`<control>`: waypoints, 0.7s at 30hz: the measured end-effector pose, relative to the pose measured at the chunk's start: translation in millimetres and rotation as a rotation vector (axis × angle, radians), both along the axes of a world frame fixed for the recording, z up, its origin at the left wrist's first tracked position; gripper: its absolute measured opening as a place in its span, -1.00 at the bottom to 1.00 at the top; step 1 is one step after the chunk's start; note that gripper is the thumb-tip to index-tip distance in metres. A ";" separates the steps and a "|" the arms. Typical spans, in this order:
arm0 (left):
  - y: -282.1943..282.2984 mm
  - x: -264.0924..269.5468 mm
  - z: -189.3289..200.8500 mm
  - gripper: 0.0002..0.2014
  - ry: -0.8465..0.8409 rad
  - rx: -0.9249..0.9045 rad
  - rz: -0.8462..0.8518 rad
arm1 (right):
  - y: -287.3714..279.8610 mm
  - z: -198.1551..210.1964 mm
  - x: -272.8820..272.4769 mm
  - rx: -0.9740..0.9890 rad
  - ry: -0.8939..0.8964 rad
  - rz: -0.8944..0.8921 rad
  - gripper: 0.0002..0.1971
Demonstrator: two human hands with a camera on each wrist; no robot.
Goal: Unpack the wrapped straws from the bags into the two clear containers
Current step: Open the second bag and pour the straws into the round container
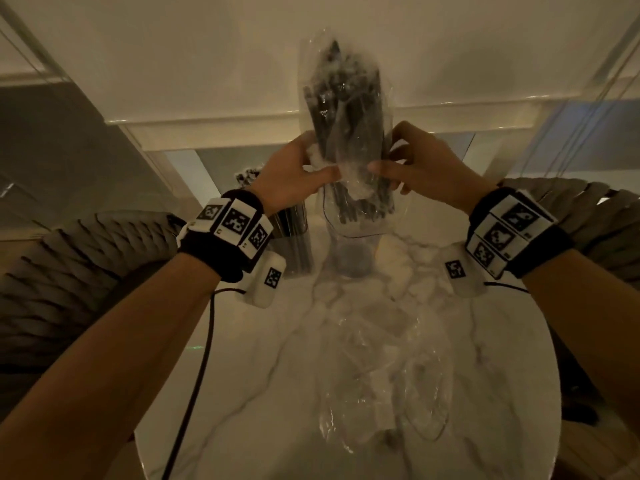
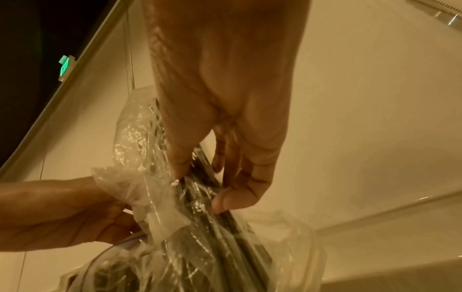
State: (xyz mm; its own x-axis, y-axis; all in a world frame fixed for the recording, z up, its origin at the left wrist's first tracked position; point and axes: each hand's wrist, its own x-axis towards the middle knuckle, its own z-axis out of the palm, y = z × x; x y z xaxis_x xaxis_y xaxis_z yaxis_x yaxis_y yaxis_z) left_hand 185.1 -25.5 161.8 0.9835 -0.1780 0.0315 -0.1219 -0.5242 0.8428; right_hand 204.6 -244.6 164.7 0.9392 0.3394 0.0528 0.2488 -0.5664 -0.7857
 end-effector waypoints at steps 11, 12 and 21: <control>0.7 5.1 19.2 -0.59 -0.047 0.103 0.025 | 8.8 2.7 -2.5 0.139 -0.005 -0.060 -0.59; 1.1 5.5 19.2 -0.58 -0.060 0.120 0.020 | 9.2 2.6 -2.8 0.143 -0.004 -0.061 -0.59; 3.9 6.1 16.9 -0.54 -0.158 0.119 0.070 | 12.4 1.3 -3.2 0.195 0.018 -0.071 -0.68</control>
State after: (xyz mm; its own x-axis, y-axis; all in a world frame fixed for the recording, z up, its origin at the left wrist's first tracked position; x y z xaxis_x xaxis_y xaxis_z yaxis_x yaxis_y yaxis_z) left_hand 191.2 -21.6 178.7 0.9781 -0.1216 0.1692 -0.2077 -0.6311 0.7474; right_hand 201.4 -232.2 166.0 0.9618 0.2570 0.0944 0.1988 -0.4187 -0.8861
